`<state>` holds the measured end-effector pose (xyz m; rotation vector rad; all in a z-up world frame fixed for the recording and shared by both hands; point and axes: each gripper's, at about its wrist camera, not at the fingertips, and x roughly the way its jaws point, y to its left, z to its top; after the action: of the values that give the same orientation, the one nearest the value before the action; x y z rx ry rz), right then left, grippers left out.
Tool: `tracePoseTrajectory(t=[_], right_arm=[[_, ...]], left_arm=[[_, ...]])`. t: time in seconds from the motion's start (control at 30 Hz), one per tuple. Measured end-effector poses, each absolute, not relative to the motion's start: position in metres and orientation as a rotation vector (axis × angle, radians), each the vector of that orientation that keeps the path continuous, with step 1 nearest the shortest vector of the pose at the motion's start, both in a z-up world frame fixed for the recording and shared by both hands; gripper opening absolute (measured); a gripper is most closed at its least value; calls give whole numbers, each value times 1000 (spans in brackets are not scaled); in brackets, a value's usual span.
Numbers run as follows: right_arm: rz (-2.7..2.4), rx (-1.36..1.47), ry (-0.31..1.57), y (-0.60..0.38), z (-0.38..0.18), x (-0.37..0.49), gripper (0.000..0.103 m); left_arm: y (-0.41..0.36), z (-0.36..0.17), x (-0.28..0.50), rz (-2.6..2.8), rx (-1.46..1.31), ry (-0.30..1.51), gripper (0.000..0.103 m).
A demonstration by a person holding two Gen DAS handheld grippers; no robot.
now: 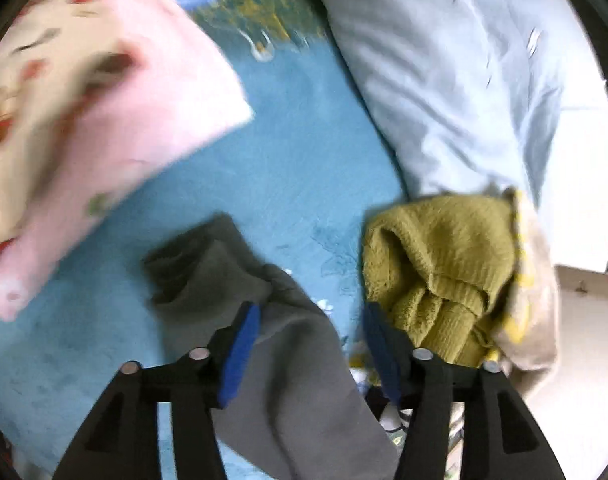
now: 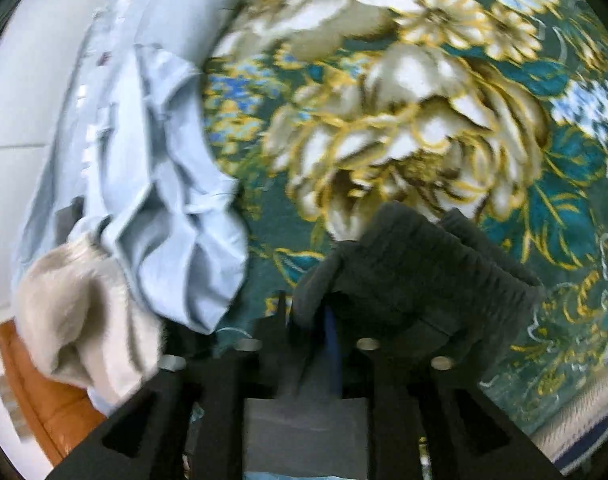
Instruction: Fold clothes
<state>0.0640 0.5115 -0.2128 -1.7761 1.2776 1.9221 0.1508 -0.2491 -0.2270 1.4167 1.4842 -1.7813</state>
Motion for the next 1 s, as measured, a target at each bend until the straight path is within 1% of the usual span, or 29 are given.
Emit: tracePoseTrajectory(t=[0.03,0.1,0.13,0.23,0.3,0.4,0.47,0.5,0.63,0.73,0.87,0.93,0.97,1.0], right_arm=[[1966,-1753,1293,512,-205,69,47],[2035,-1706,1296,514,-192,83,49],[2065,-1685,1287,516,-185,93,52],[2060,-1673,1204,525,-177,126,52],[2018,-1694,1156,532,-182,147,53],[1898,-1721,1172,543,-203,179,54],[1843,-1729,1219,546,-221,188,64],[1815,-1731,1242,548,-231,193,65],[1774,-1669,1334,549,-263,185,65],[1751,-1639,1316,550,-278,174,65],[1720,-1627,1278,548,-281,162,67],[1697,-1609,1288,548,-276,160,64],[1687,-1594,1303,549,-272,160,56],[1678,-1577,1322,551,-268,159,51]], left_arm=[[-248,-226,163,-1789,1420,1432,64],[-245,-236,186,-1784,1465,1311,64],[-241,-245,192,-1769,1503,1279,64],[-230,-270,210,-1725,1605,1191,64],[-225,-276,214,-1713,1614,1185,64],[-224,-292,211,-1687,1585,1216,64],[-225,-302,205,-1671,1571,1225,64],[-226,-305,202,-1668,1568,1224,64],[-228,-317,187,-1671,1572,1210,65],[-226,-324,176,-1666,1589,1159,65],[-224,-331,167,-1660,1596,1122,65],[-224,-332,165,-1653,1593,1126,65],[-223,-332,164,-1647,1588,1137,65],[-223,-331,161,-1643,1576,1163,60]])
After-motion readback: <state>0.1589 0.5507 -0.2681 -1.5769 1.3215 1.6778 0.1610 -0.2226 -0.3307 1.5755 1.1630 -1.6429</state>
